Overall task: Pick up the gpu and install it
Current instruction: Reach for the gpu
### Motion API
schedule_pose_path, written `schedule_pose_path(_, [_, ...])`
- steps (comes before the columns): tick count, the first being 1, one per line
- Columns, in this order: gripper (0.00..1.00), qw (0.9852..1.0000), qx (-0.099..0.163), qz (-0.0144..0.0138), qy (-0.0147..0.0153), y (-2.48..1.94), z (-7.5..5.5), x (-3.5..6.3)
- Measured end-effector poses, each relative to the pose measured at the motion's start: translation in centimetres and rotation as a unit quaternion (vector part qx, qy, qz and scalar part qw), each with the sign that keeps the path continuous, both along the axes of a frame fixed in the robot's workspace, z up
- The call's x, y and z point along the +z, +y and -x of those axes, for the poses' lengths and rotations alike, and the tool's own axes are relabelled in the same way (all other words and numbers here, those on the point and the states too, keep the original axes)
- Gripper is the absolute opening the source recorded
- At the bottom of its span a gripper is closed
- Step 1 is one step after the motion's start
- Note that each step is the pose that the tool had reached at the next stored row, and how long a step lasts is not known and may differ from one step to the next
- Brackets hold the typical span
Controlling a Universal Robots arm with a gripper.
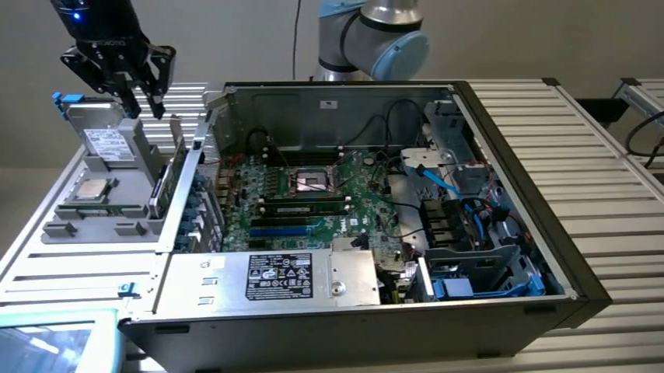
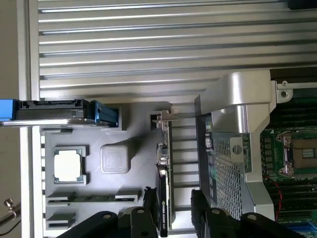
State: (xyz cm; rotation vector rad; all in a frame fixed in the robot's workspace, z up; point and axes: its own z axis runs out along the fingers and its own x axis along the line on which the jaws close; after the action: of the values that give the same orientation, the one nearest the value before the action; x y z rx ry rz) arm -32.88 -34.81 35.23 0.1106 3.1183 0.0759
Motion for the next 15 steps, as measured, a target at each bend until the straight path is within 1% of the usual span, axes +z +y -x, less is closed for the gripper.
schedule_pose_path(4, [0.42, 1.0, 0.0, 0.0, 0.0005, 0.0, 0.1, -0.02])
schedule_pose_path(6, [0.42, 1.0, 0.0, -0.0003, 0.0006, -0.05, 0.6, -0.27])
schedule_pose_path(7, [0.42, 1.0, 0.0, -0.0003, 0.0006, -0.1, 0.8, -0.47])
schedule_pose_path(8, [0.42, 1.0, 0.0, -0.0003, 0.0007, -0.25, 1.0, -0.64])
schedule_pose_path(10, [0.42, 1.0, 0.0, -0.0003, 0.0008, -0.74, 1.1, -0.99])
schedule_pose_path(14, [0.42, 1.0, 0.0, -0.0007, 0.0007, -2.5, 1.1, -1.73])
schedule_pose_path(15, [0.42, 1.0, 0.0, -0.0007, 0.0006, -2.72, 1.1, -1.92])
